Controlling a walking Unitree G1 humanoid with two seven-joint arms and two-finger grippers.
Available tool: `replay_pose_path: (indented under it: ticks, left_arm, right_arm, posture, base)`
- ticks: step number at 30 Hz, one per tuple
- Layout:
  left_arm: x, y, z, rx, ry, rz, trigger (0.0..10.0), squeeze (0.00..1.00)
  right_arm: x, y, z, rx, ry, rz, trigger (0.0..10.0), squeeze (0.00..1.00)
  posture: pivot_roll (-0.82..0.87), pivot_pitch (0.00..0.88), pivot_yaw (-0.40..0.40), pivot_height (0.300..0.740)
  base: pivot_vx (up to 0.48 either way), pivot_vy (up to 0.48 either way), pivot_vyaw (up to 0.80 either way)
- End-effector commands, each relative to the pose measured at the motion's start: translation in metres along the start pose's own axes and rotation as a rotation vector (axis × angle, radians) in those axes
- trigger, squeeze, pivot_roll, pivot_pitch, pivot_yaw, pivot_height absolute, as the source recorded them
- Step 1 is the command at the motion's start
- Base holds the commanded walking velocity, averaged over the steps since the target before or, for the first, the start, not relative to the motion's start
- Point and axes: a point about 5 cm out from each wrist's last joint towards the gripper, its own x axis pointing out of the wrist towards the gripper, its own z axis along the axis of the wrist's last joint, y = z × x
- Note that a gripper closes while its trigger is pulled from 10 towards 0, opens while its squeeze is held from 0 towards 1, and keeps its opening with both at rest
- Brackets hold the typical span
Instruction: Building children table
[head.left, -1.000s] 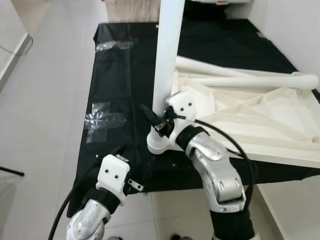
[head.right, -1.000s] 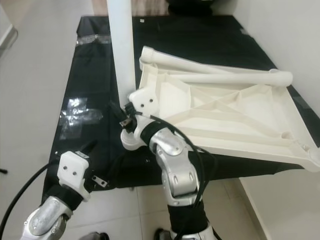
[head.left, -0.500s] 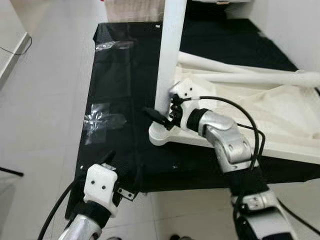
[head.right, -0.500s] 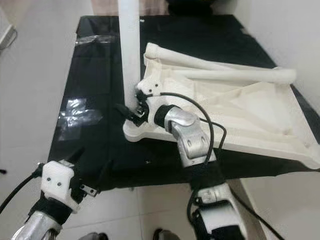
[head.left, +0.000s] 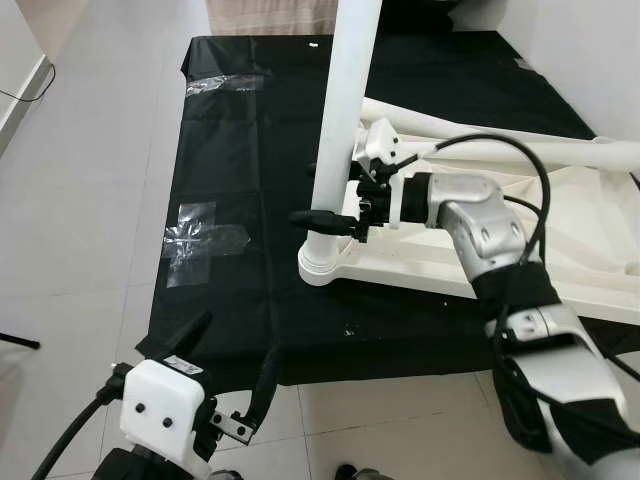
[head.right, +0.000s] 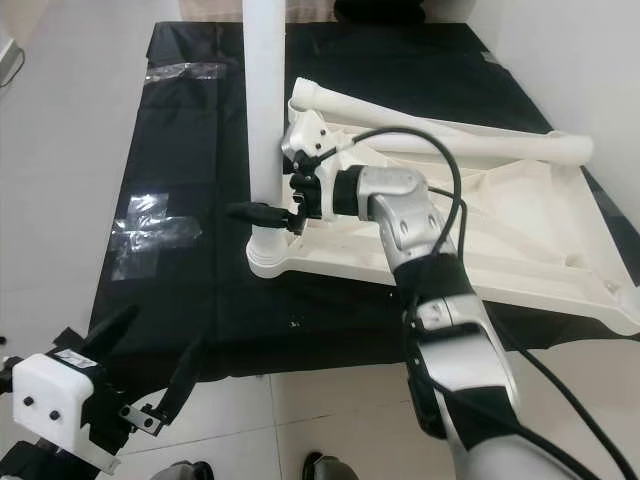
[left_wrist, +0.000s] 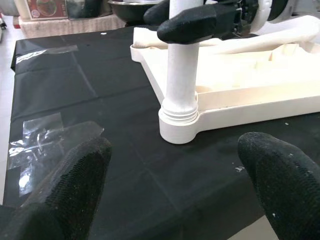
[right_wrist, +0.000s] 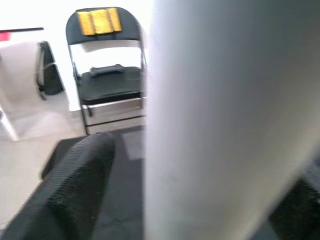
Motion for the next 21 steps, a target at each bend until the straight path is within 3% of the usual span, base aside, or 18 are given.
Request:
replay_pose_path:
  ticks: [1,7,13,14,16,17,18,19,20,21]
  left_arm:
    - [-0.003,0.0,0.001,-0.005,0.016,0.005,10.0,0.0]
    - [-0.005,-0.002,0.001,-0.024,0.03,0.014,10.0,0.0]
    - [-0.006,-0.003,0.003,-0.03,0.036,0.026,10.0,0.0]
    - [-0.007,-0.003,0.003,-0.03,0.036,0.027,10.0,0.0]
    - [-0.007,-0.003,0.003,-0.03,0.036,0.027,10.0,0.0]
    - [-0.007,-0.003,0.003,-0.03,0.035,0.027,10.0,0.0]
    - [-0.007,-0.003,0.003,-0.027,0.035,0.026,10.0,0.0]
    - [-0.007,-0.003,0.003,-0.027,0.035,0.026,10.0,0.0]
    - [-0.007,-0.002,0.003,-0.025,0.035,0.028,10.0,0.0]
    - [-0.007,-0.002,0.003,-0.025,0.035,0.028,10.0,0.0]
  right_arm:
    - [-0.002,0.001,-0.002,0.063,-0.046,0.064,0.0,0.0]
    - [-0.006,0.007,-0.014,0.128,-0.06,0.156,0.0,0.0]
    - [-0.009,0.016,-0.038,0.165,-0.055,0.048,0.0,0.0]
    - [-0.009,0.016,-0.048,0.183,-0.03,-0.109,0.0,0.0]
    - [-0.009,0.016,-0.048,0.183,-0.03,-0.109,0.0,0.0]
    - [-0.01,0.019,-0.064,0.232,-0.003,-0.351,0.0,0.0]
    - [-0.015,0.035,-0.085,0.264,0.094,-0.657,0.0,0.0]
    - [-0.015,0.035,-0.085,0.264,0.094,-0.657,0.0,0.0]
    - [-0.015,0.063,-0.099,0.307,0.167,-0.812,0.0,0.0]
    - [-0.015,0.063,-0.099,0.307,0.167,-0.812,0.0,0.0]
  posture:
    - [0.14,0.187,-0.104,0.74]
    - [0.13,0.19,-0.111,0.74]
    - [0.13,0.2,-0.124,0.74]
    - [0.13,0.205,-0.132,0.74]
    - [0.13,0.205,-0.132,0.74]
    - [0.14,0.208,-0.145,0.74]
    - [0.14,0.215,-0.147,0.74]
    - [0.14,0.215,-0.147,0.74]
    - [0.14,0.214,-0.138,0.74]
    - [0.14,0.214,-0.138,0.74]
  base:
    - [0.0,0.0,0.0]
    - [0.0,0.0,0.0]
    - [0.0,0.0,0.0]
    - [0.0,0.0,0.0]
    - [0.0,0.0,0.0]
    - [0.0,0.0,0.0]
    - [0.0,0.0,0.0]
    - [0.0,0.0,0.0]
    - [0.0,0.0,0.0]
    - [0.0,0.0,0.0]
